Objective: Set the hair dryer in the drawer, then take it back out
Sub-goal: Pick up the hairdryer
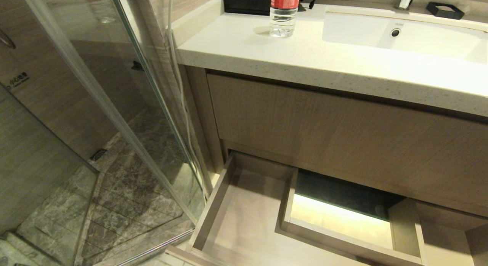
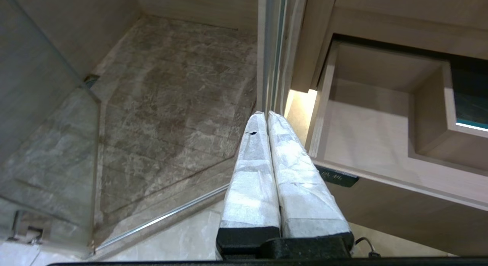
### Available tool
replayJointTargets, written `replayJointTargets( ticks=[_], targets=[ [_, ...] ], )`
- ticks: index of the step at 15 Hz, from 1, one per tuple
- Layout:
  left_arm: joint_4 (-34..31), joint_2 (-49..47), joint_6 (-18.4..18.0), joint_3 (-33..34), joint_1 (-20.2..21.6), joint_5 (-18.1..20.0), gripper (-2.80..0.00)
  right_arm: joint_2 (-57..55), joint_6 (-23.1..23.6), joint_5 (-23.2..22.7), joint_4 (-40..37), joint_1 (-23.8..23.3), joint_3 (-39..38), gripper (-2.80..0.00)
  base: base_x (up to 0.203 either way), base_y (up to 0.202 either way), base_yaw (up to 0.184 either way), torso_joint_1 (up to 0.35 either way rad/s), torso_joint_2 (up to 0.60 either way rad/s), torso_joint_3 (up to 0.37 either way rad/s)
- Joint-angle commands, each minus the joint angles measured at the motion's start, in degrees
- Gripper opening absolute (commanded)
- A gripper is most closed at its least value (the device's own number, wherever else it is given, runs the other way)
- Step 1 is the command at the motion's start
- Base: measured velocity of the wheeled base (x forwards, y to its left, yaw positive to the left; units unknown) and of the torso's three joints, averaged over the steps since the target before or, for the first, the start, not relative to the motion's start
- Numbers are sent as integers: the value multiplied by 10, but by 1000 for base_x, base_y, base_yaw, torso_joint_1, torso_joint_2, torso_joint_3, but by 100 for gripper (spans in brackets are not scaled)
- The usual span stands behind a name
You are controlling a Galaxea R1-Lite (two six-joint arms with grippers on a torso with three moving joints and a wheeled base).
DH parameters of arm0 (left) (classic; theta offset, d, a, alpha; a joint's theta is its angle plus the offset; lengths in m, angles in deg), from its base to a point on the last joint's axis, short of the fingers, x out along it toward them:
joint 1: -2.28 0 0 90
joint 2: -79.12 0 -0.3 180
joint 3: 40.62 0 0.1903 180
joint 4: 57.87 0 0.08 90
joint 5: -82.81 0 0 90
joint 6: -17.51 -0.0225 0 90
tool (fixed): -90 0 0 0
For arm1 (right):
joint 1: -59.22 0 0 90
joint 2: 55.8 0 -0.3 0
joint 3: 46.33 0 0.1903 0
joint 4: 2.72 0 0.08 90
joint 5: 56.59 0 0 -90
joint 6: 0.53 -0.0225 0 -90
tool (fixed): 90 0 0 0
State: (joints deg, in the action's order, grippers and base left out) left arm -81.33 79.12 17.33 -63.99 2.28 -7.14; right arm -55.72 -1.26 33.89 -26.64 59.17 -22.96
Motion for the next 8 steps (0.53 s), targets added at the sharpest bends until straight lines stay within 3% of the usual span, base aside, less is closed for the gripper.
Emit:
replayJointTargets(
  ticks=[1, 8],
  targets=[
    [0, 0, 0, 0, 0, 0, -280, -2, -1, 0, 0, 0, -1, -280, 0, 0, 0, 0, 0, 0],
    [0, 0, 0, 0, 0, 0, -280, -2, -1, 0, 1, 0, -1, -280, 0, 0, 0, 0, 0, 0]
  ],
)
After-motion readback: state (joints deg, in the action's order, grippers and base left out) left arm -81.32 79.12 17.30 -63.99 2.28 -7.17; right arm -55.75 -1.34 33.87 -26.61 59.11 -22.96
